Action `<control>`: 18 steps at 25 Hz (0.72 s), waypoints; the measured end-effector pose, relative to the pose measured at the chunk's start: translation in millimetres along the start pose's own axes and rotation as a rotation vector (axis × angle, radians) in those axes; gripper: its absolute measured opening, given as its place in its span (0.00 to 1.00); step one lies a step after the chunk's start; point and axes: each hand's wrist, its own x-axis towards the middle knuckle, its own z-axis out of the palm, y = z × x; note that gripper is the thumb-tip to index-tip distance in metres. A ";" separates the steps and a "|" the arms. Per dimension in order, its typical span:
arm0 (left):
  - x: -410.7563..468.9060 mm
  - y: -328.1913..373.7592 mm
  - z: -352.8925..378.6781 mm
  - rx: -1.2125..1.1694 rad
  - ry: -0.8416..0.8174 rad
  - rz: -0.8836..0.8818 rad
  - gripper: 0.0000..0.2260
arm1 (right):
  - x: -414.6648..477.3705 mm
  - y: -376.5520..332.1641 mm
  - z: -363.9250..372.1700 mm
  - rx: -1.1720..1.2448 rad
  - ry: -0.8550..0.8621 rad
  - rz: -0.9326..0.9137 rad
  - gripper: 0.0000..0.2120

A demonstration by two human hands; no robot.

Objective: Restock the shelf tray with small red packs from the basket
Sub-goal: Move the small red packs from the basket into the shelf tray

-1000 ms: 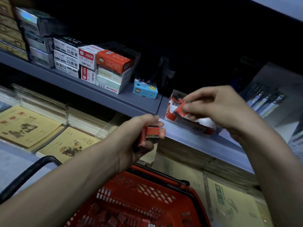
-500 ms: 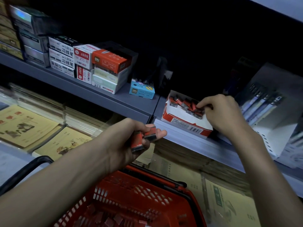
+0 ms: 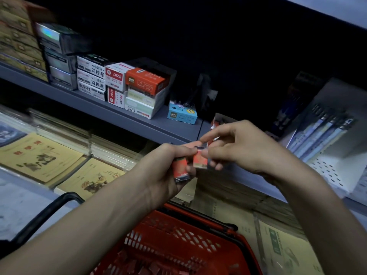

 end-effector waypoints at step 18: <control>-8.4 6.5 -8.9 0.010 0.103 -0.048 0.18 | 68.2 41.5 -34.0 -0.583 0.655 -0.213 0.10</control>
